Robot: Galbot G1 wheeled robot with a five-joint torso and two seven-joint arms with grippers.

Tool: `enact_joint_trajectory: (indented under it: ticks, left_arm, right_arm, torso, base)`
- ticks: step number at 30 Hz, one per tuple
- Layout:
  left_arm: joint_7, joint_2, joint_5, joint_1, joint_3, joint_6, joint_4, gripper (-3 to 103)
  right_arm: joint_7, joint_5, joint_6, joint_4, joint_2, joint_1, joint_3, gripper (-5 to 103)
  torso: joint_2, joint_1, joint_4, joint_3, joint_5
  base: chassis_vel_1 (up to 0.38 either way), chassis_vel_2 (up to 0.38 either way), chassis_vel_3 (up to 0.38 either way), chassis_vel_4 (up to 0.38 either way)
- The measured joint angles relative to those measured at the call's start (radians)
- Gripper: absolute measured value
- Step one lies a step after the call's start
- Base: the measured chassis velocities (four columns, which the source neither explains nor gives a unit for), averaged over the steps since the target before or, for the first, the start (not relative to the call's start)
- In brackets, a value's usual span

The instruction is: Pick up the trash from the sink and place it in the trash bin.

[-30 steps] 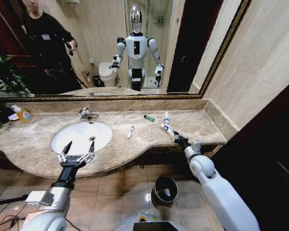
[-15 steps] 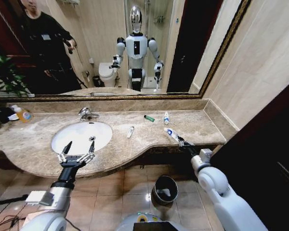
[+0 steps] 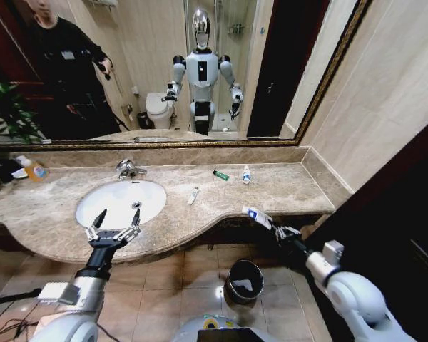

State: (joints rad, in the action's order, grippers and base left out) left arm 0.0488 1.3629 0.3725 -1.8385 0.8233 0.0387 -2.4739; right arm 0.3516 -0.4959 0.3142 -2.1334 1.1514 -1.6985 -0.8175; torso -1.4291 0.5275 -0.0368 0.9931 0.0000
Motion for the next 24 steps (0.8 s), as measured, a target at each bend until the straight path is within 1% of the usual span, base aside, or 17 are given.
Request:
enact_joint_trajectory:
  ticks: [1, 2, 6, 13, 16, 18, 19, 22, 23, 24]
  left_arm:
    - [0.000, 0.000, 0.000, 0.000, 0.000, 0.000, 0.000, 100]
    - [0.000, 0.000, 0.000, 0.000, 0.000, 0.000, 0.000, 100]
    - [0.000, 0.000, 0.000, 0.000, 0.000, 0.000, 0.000, 100]
    - [0.000, 0.000, 0.000, 0.000, 0.000, 0.000, 0.000, 100]
    - [0.000, 0.000, 0.000, 0.000, 0.000, 0.000, 0.000, 100]
    - [0.000, 0.000, 0.000, 0.000, 0.000, 0.000, 0.000, 100]
    - [0.000, 0.000, 0.000, 0.000, 0.000, 0.000, 0.000, 100]
    - [0.000, 0.000, 0.000, 0.000, 0.000, 0.000, 0.000, 100]
    - [0.000, 0.000, 0.000, 0.000, 0.000, 0.000, 0.000, 100]
    - [0.000, 0.000, 0.000, 0.000, 0.000, 0.000, 0.000, 100]
  right_arm:
    - [0.006, 0.016, -0.024, 0.022, 0.006, 0.000, 0.002, 0]
    - [0.010, 0.048, -0.063, 0.059, 0.017, 0.002, 0.011, 0]
    - [0.012, 0.076, -0.091, 0.105, 0.034, 0.009, 0.024, 0]
    - [0.007, 0.180, -0.149, 0.235, 0.077, 0.044, 0.093, 0]
    - [-0.002, 0.204, -0.163, 0.274, 0.089, 0.057, 0.113, 0]
    - [-0.036, 0.234, -0.187, 0.339, 0.111, 0.078, 0.148, 0]
    - [-0.036, 0.234, -0.187, 0.339, 0.111, 0.078, 0.148, 0]
    - [-0.123, 0.268, -0.230, 0.416, 0.138, 0.113, 0.192, 0]
    - [-0.123, 0.268, -0.230, 0.416, 0.138, 0.113, 0.192, 0]
    - [-0.153, 0.276, -0.249, 0.443, 0.146, 0.127, 0.208, 0]
  torso:
    - [0.000, 0.000, 0.0000, 0.000, 0.0000]
    - [0.000, 0.000, 0.0000, 0.000, 0.0001]
    - [0.000, 0.000, 0.0000, 0.000, 0.0000]
    - [0.000, 0.000, -0.0001, 0.000, 0.0000]
    - [0.000, 0.000, -0.0001, 0.000, -0.0001]
    - [0.000, 0.000, 0.0000, 0.000, -0.0001]
    - [0.000, 0.000, 0.0000, 0.000, -0.0001]
    - [0.000, 0.000, 0.0000, 0.000, 0.0000]
    - [0.000, 0.000, 0.0000, 0.000, 0.0000]
    - [0.000, 0.000, -0.0001, 0.000, -0.0001]
  base:
    - [0.000, 0.000, 0.000, 0.000]
    - [0.000, 0.000, 0.000, 0.000]
    - [0.000, 0.000, 0.000, 0.000]
    - [0.000, 0.000, 0.000, 0.000]
    - [0.000, 0.000, 0.000, 0.000]
    - [0.000, 0.000, 0.000, 0.000]
    - [0.000, 0.000, 0.000, 0.000]
    - [0.000, 0.000, 0.000, 0.000]
    - [0.000, 0.000, 0.000, 0.000]
    - [0.000, 0.000, 0.000, 0.000]
